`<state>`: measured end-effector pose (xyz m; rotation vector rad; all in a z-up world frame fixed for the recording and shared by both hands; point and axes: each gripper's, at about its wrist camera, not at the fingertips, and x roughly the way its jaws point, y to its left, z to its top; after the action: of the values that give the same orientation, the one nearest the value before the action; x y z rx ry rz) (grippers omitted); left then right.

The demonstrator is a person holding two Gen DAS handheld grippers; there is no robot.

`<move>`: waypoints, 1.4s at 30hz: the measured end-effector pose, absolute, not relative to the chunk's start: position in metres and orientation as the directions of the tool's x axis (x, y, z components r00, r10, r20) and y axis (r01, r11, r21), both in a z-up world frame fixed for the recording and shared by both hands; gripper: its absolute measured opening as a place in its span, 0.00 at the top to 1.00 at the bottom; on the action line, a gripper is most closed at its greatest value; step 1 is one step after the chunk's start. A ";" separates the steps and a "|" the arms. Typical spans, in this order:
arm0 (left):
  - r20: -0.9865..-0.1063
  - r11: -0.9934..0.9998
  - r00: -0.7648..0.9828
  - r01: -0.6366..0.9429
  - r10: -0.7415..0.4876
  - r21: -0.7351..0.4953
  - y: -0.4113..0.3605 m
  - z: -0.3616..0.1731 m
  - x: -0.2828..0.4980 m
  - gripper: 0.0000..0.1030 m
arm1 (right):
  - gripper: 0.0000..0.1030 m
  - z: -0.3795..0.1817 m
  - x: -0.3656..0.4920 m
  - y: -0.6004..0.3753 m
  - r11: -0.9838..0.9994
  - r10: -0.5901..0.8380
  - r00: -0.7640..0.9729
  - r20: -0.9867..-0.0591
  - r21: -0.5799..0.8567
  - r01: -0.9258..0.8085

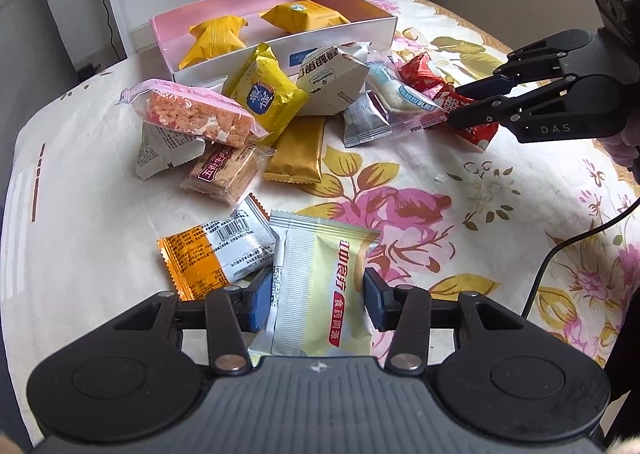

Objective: Organize snacks
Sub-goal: 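Grasp a white wafer pack with the left gripper while the right gripper grasps a red candy pack, then carry both packs into the pink box and open both grippers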

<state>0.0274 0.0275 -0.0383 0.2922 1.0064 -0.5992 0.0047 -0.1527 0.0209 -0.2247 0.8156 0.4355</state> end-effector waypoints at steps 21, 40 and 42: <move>-0.865 0.803 0.395 0.595 -0.309 -0.015 0.023 -0.042 0.026 0.58 | 0.74 0.012 0.013 -0.156 0.911 0.228 0.563 -0.795 -0.031 -0.412; -0.803 0.857 0.460 0.502 -0.379 -0.118 0.028 -0.007 0.045 0.58 | 0.75 0.062 0.023 -0.181 0.953 0.274 0.645 -0.713 0.114 -0.280; -0.794 0.863 0.475 0.492 -0.380 -0.119 0.025 -0.001 0.046 0.58 | 0.75 0.065 0.027 -0.181 0.956 0.272 0.649 -0.710 0.122 -0.267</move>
<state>0.0463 0.0251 -0.0012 0.1316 0.9344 -0.5347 0.0269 -0.1811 0.0654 0.0067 0.8078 0.3065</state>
